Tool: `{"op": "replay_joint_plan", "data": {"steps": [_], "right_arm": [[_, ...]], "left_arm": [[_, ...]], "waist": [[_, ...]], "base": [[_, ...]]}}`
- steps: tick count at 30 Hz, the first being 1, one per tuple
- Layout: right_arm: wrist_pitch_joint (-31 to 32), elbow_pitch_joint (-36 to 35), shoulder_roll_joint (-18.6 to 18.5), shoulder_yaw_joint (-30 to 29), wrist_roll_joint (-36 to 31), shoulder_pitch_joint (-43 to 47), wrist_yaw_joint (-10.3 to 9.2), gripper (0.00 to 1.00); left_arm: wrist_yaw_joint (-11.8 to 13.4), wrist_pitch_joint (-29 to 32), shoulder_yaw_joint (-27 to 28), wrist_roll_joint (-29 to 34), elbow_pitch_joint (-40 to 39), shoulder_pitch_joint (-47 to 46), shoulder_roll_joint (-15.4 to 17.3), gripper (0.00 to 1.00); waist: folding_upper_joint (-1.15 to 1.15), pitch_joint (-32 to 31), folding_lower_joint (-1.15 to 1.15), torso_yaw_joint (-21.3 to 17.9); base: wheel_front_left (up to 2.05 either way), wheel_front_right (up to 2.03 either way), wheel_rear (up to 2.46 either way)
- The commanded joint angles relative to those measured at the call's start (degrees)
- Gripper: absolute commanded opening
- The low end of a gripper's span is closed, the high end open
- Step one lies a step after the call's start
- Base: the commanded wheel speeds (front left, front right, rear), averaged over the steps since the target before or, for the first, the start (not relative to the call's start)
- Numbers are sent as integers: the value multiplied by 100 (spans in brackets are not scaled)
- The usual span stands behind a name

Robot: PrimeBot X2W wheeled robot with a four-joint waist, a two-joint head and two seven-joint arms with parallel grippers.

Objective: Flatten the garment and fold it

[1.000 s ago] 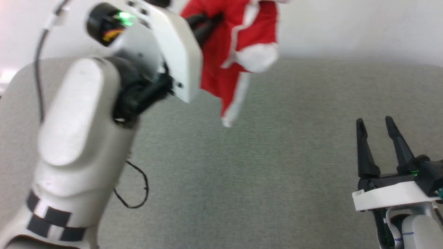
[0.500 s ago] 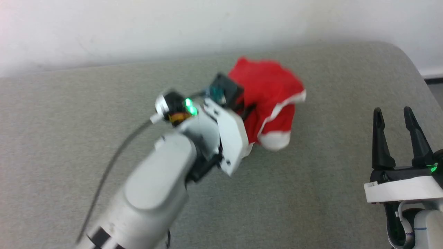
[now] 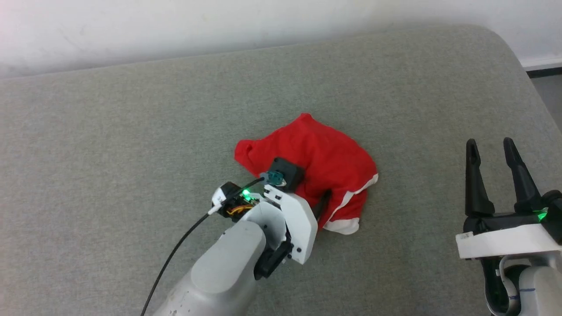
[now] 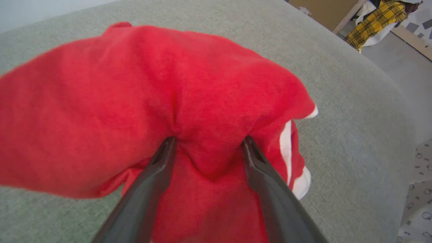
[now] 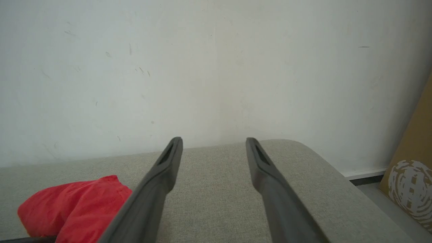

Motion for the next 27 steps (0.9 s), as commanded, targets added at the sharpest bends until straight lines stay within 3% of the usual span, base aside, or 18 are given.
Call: {"op": "replay_joint_plan", "data": {"steps": [1, 7, 11, 16, 20, 24, 27], "right_arm": [[-32, 21, 17, 9, -5, -66, -5, 100], [23, 47, 17, 67, -69, 83, -5, 100], [100, 5, 17, 82, -99, 219, -5, 100], [213, -64, 17, 106, -122, 367, -5, 100], [322, -128, 17, 92, -162, 498, -5, 100], [454, -192, 17, 45, -210, 640, -5, 100], [610, -262, 17, 15, -232, 684, -5, 100]], "left_arm": [[63, -194, 52, -82, 12, -95, -12, 100], [272, -1157, 437, -341, -413, -129, -3, 100], [504, -1722, 851, -417, -1063, 212, 382, 100], [1254, -2234, 1602, -352, -2210, 1219, 1139, 100], [1768, -2378, 2177, -419, -3280, 2389, 1404, 100], [1808, -2421, 2504, -522, -3930, 3343, 1410, 100], [1757, -2428, 2638, -568, -4167, 3670, 1230, 100]], "waist": [[0, -109, -1, 125], [0, -414, -1, 405], [0, -546, -1, 538], [0, -629, -1, 632], [0, -669, -1, 714], [0, -701, -1, 867], [0, -676, -1, 1034]], "base": [[0, 0, 0], [0, 0, 0], [0, 0, 0], [0, 0, 0], [0, 0, 0], [0, 0, 0], [0, 0, 0]]}}
